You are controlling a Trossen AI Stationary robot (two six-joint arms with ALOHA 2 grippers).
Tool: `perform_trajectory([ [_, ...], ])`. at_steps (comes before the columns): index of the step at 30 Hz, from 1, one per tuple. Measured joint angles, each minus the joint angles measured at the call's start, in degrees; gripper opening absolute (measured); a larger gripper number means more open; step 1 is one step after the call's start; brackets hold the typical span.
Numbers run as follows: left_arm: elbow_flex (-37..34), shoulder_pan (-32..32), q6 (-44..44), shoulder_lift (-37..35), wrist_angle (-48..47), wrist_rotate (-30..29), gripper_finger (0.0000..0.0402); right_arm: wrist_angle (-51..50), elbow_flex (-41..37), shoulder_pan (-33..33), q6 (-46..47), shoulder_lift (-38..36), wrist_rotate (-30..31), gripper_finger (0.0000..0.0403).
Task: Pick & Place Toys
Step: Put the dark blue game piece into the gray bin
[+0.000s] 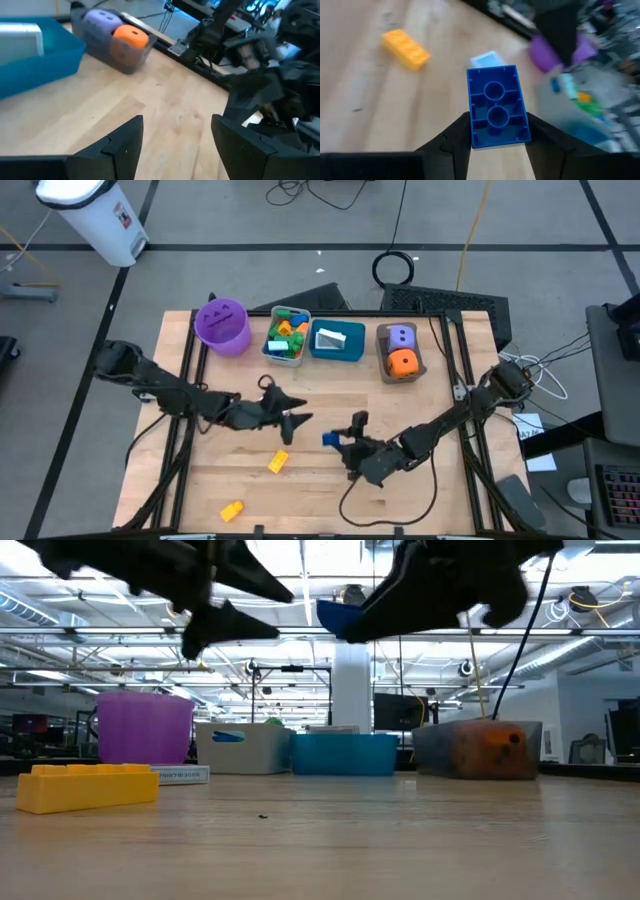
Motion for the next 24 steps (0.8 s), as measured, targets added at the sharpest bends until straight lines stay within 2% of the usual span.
perform_trajectory([
  [4, 0.0, 4.0, -2.5, 4.3, 7.5, 7.3, 0.0244, 0.4, 0.0, -0.8, -3.6, -0.6, 5.8, 0.0146],
  [7, 0.0, 6.1, -3.3, 7.0, 14.3, 13.3, 0.0244, 0.2, 0.0, -1.7, -4.8, -0.5, 7.0, 0.0152],
  [10, 0.0, 7.3, -3.3, 9.0, 18.4, 16.7, 0.0244, 0.3, 0.0, -2.7, -4.4, -0.5, 7.6, 0.0155],
  [16, 0.0, 7.6, -3.3, 10.5, 19.7, 17.0, 0.0244, 0.3, 0.0, -4.3, -4.4, -0.5, 7.6, 0.0147],
  [24, 0.0, 7.4, -2.6, 10.4, 20.9, 16.7, 0.0244, 2.3, 0.0, -6.7, -6.2, -0.5, 7.4, 0.0157],
])
